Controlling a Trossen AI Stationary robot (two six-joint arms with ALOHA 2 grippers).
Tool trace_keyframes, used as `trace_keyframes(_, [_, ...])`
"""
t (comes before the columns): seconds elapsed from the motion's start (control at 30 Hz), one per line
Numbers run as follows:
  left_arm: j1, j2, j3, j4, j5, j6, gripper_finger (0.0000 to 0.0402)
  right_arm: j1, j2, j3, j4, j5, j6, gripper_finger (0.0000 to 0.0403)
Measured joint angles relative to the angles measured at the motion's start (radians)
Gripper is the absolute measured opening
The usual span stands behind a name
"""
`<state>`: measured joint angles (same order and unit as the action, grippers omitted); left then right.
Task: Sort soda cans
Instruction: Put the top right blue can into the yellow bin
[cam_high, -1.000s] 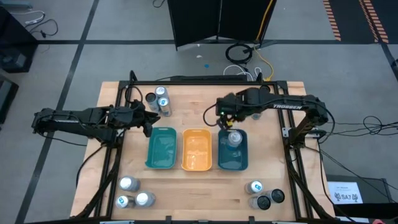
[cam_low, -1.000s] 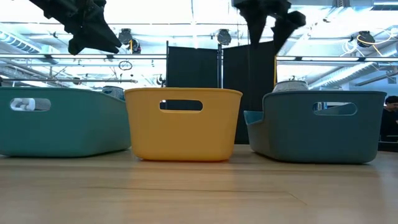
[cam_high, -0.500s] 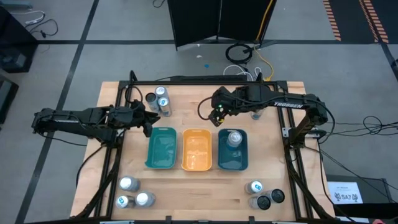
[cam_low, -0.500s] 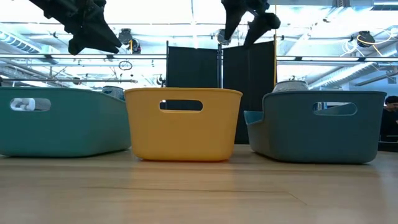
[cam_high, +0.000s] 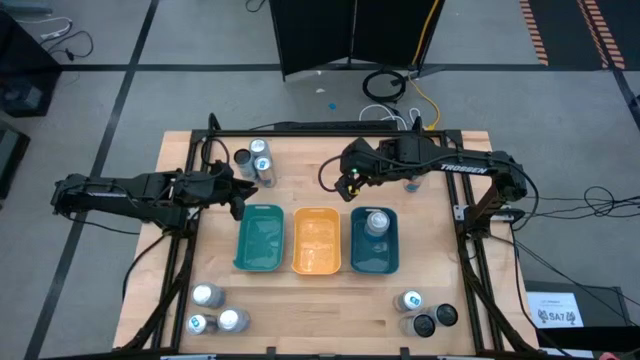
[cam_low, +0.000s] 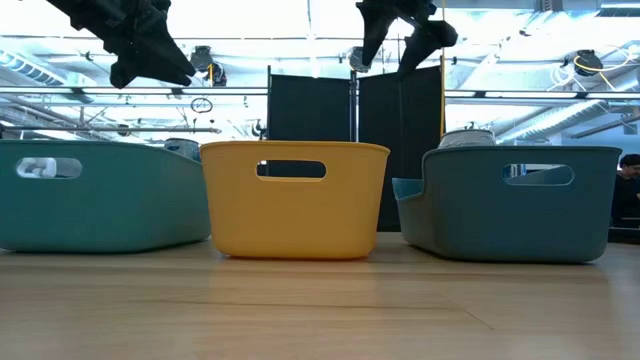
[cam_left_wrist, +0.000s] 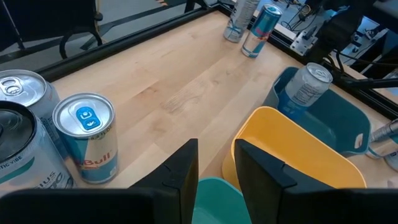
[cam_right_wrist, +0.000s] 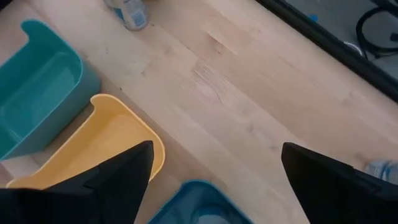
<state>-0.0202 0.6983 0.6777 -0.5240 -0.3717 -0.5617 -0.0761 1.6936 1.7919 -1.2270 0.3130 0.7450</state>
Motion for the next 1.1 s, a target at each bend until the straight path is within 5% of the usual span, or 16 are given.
trace_keyframes(0.5, [0.000,0.000,0.000,0.000,0.000,0.001,0.0115,0.017,0.003,-0.022,0.004,0.023,0.227,0.0389])
trace_keyframes(0.8, [0.000,0.000,0.000,0.000,0.000,0.001,0.0115,-0.015,0.007,-0.023,-0.338,0.086,0.469,0.0389])
trace_keyframes(1.1, [0.000,0.000,0.000,-0.002,0.000,0.001,0.0115,-0.084,-0.046,-0.175,-0.327,0.027,0.574,0.0389])
